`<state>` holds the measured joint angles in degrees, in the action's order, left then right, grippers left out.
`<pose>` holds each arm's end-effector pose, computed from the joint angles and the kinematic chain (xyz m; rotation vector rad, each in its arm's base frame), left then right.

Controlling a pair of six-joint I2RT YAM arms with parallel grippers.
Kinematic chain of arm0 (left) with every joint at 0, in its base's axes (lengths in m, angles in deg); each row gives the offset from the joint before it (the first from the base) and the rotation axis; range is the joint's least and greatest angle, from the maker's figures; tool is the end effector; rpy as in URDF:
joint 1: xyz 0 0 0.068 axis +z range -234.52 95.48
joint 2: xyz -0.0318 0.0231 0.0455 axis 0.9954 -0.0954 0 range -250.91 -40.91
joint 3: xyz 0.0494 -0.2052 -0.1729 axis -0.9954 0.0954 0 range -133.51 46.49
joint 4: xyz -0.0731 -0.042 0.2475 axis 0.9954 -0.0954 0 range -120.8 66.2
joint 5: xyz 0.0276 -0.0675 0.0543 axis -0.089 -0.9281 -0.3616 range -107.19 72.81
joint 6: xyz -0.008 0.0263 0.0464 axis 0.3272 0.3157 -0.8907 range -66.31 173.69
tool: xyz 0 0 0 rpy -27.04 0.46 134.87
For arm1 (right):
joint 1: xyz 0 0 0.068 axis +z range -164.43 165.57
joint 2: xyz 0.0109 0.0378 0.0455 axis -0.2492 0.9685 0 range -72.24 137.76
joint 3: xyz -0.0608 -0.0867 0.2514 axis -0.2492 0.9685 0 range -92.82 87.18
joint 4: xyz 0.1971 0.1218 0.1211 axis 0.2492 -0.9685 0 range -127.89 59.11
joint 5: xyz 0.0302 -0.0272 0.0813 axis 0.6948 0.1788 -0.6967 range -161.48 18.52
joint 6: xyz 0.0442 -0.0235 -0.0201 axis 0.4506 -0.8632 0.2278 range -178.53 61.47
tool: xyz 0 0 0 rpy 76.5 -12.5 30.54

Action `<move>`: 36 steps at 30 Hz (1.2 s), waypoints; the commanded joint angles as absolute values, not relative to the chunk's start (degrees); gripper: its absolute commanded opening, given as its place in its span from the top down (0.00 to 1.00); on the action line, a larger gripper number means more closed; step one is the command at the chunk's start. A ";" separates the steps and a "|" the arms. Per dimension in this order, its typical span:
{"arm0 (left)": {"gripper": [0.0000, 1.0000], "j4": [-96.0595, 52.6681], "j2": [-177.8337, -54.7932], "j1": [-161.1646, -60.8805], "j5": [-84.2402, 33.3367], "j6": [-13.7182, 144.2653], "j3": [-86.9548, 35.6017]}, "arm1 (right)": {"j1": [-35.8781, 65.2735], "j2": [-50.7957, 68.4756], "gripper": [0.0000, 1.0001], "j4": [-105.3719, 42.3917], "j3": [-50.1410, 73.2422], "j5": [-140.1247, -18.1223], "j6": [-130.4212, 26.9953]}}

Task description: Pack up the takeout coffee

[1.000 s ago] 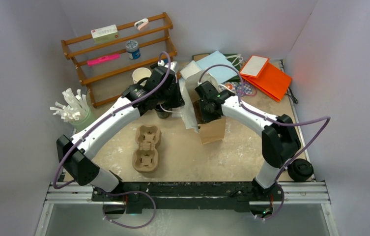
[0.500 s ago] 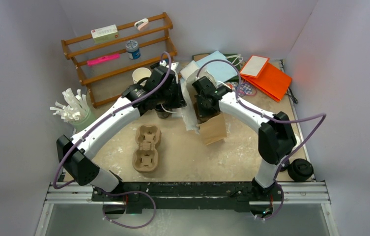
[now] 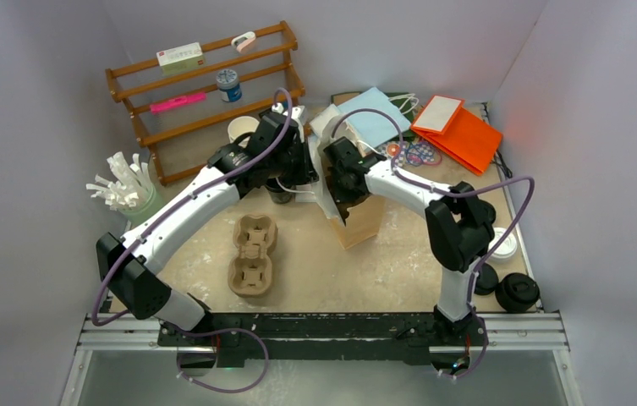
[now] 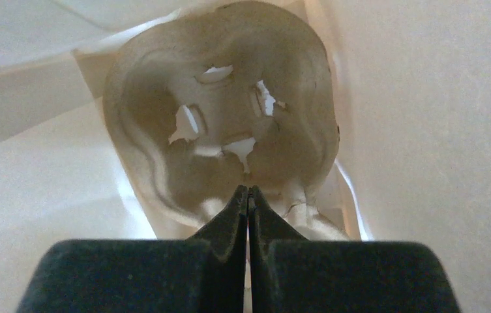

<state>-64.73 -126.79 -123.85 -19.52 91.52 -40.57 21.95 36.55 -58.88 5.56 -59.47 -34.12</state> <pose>0.2536 -0.2097 0.3718 0.0538 2.3782 -0.7333 0.3365 0.2388 0.2156 -0.1793 2.5045 0.1709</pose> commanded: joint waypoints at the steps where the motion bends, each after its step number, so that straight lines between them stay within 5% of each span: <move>1: 1.00 -65.10 -122.56 -123.64 -21.42 90.25 -40.45 | 21.00 40.34 1.00 -61.63 5.88 -56.19 -32.86; 10: 1.00 -69.06 -123.09 -123.46 -17.47 90.68 -42.20 | 20.95 31.87 1.00 -64.88 0.60 -57.15 -33.55; 23: 1.00 -73.35 -126.60 -123.28 -15.43 92.08 -48.14 | 20.33 23.51 0.77 -69.12 -1.36 -60.58 -33.44; 36: 1.00 -71.63 -129.74 -123.33 -16.90 93.46 -49.53 | 19.27 16.38 0.81 -62.35 11.28 -74.19 -31.10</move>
